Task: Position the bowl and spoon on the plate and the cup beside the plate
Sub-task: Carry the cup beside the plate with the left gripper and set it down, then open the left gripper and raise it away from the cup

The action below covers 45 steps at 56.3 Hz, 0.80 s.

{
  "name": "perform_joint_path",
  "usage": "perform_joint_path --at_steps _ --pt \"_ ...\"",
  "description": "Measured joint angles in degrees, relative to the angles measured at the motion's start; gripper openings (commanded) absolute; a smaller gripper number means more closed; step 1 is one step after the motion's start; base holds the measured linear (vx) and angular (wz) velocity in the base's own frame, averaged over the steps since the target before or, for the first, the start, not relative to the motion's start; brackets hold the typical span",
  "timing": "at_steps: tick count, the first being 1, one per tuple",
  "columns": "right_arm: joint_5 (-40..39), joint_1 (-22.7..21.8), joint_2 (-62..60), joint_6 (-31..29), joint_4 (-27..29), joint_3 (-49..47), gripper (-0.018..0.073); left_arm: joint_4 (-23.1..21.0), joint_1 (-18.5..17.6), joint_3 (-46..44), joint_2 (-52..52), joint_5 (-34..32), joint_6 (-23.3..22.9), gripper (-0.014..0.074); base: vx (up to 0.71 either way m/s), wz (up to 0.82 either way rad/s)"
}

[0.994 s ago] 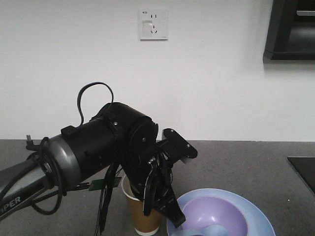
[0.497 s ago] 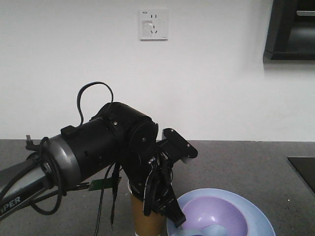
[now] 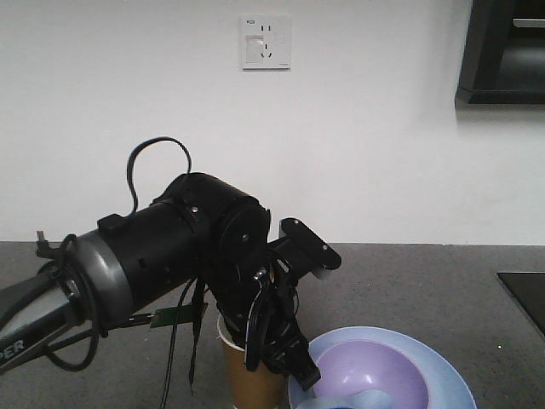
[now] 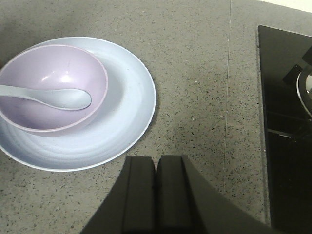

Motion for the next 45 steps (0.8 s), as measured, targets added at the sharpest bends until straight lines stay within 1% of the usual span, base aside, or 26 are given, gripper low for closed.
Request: perform_joint_path --at_steps 10,15,17,21,26,27,33,36,41,45 --pt "0.00 0.00 0.00 0.00 0.00 0.00 -0.0008 0.98 0.00 0.00 -4.90 -0.04 0.00 0.0479 0.00 0.00" --pt "0.00 0.00 0.00 0.00 0.00 0.00 -0.0008 1.89 0.00 0.00 -8.53 -0.04 0.00 0.0430 0.00 0.00" --pt "0.00 0.00 0.00 0.00 0.00 0.00 -0.0008 2.29 0.00 0.00 -10.04 0.01 0.00 0.0388 0.00 0.00" --pt "0.00 0.00 0.00 0.00 0.08 0.00 -0.0008 2.90 0.00 0.00 -13.11 0.01 0.00 0.0257 0.00 0.00" --pt "-0.05 0.00 0.00 0.00 1.02 0.00 -0.0008 3.64 0.00 0.00 -17.47 -0.48 0.00 0.0026 0.00 0.00" --pt "-0.06 0.00 0.00 0.00 1.29 0.00 -0.0008 3.71 0.00 0.00 -18.19 -0.91 -0.05 -0.0009 0.00 0.00" --pt "-1.54 0.00 0.00 0.00 4.29 0.00 -0.0008 3.65 0.00 0.58 -23.84 -4.92 -0.96 -0.0008 0.00 0.00" --pt "-2.91 0.00 0.00 -0.66 6.19 0.00 -0.0008 3.17 0.00 2.60 -27.43 -8.97 -1.52 -0.0007 0.00 0.00" --pt "-5.78 0.00 -0.68 -3.39 8.87 0.00 -0.0008 2.84 0.00 9.71 -33.52 -14.39 -2.49 -0.0006 0.00 0.00" --pt "-7.98 0.00 -1.98 -6.12 10.98 0.00 -0.0008 2.90 0.00 19.21 -39.94 -19.06 -3.98 -0.0006 0.00 0.00"
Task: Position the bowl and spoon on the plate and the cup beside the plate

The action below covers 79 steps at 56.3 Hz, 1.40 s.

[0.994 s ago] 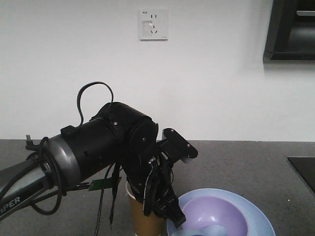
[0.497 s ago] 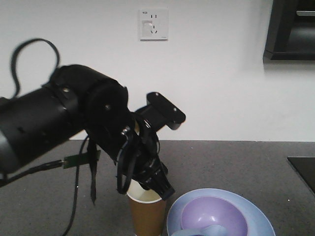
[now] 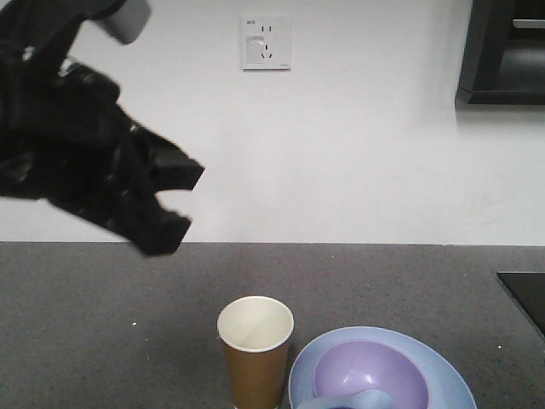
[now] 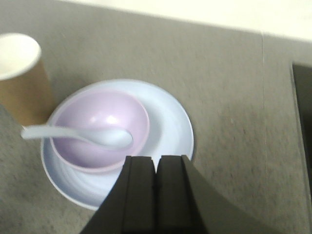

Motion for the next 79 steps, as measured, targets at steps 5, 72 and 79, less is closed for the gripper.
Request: perform_joint_path --at_steps 5,72,79 --pt "-1.65 0.00 -2.61 -3.33 1.89 0.07 -0.0008 0.00 0.00 13.24 -7.08 -6.75 -1.32 -0.0006 0.00 0.00" --pt "-10.66 0.00 -23.21 -9.30 3.55 17.31 -0.0008 0.18 2.12 59.19 -35.12 -33.40 -12.76 -0.0006 0.00 0.00" --pt "-10.66 0.00 -23.21 -9.32 3.55 17.31 -0.0008 0.18 9.10 65.72 -39.81 -37.55 -12.57 -0.0006 0.00 0.00"
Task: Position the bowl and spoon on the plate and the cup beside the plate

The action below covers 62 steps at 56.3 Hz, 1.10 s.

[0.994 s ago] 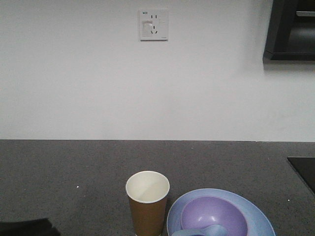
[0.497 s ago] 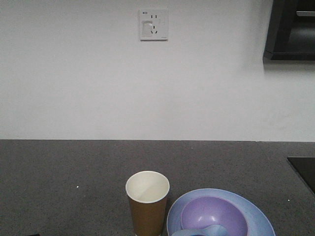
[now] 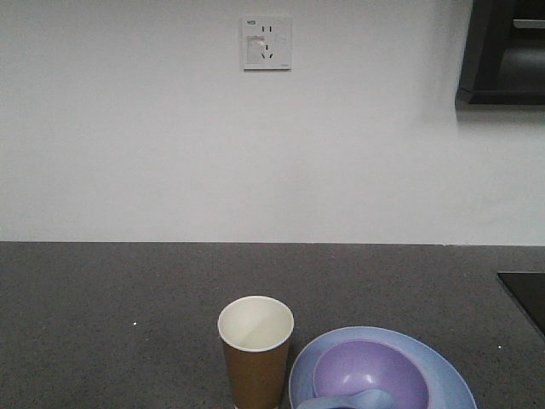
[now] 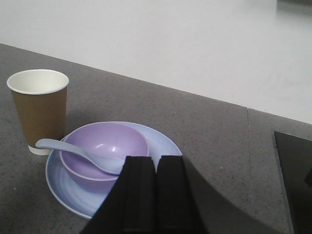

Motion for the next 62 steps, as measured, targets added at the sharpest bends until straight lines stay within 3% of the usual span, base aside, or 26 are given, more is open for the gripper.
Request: perform_joint_path --at_steps 17,25,34,62 --pt "0.00 0.00 0.00 0.00 0.00 0.00 -0.0008 0.00 21.27 18.92 -25.29 -2.62 0.12 -0.0006 0.00 0.00" --pt "0.00 0.00 -0.05 -0.04 0.07 0.00 -0.0008 0.00 26.99 24.48 -31.77 -3.24 0.16 -0.0006 0.00 0.00" --pt "0.00 0.00 -0.05 -0.04 0.00 0.00 -0.0008 0.00 28.86 25.98 -32.05 -3.74 0.66 -0.0006 0.00 -0.01" --pt "0.00 0.00 -0.05 -0.04 0.00 0.00 -0.0008 0.00 29.01 25.98 -32.05 -5.03 1.28 -0.0006 0.00 0.00"
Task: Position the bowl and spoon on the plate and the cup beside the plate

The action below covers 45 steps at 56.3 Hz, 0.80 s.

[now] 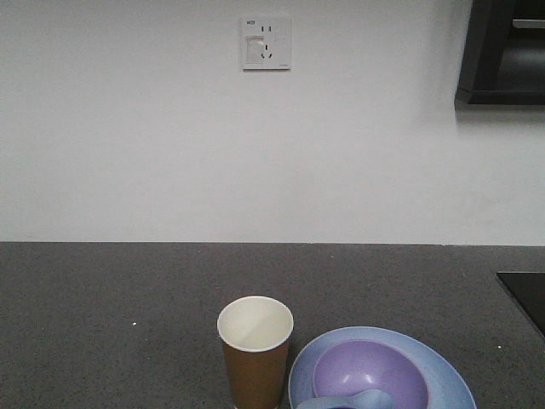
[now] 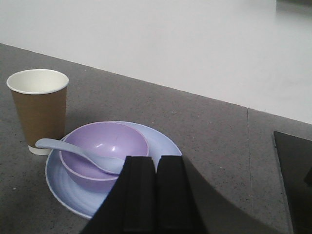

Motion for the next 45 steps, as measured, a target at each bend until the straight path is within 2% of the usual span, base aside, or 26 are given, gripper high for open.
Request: perform_joint_path --at_steps 20,28,36,45 --pt "0.00 0.00 0.00 0.00 0.00 0.00 -0.0008 0.00 0.00 0.00 0.00 0.00 0.05 -0.0006 0.00 0.00" --pt "-0.73 0.00 -0.12 0.80 -2.36 0.84 -0.0008 0.00 0.00 0.00 0.00 0.00 0.05 -0.0006 0.00 0.00" --pt "-5.91 -0.61 -2.93 7.96 -6.84 8.28 -0.0008 0.00 0.00 0.00 0.00 0.00 0.05 -0.0006 0.00 0.00" --pt "-14.49 -3.98 -8.95 16.21 -12.30 20.71 -0.0008 0.00 0.00 0.00 0.00 0.00 0.05 -0.0006 0.00 0.00"
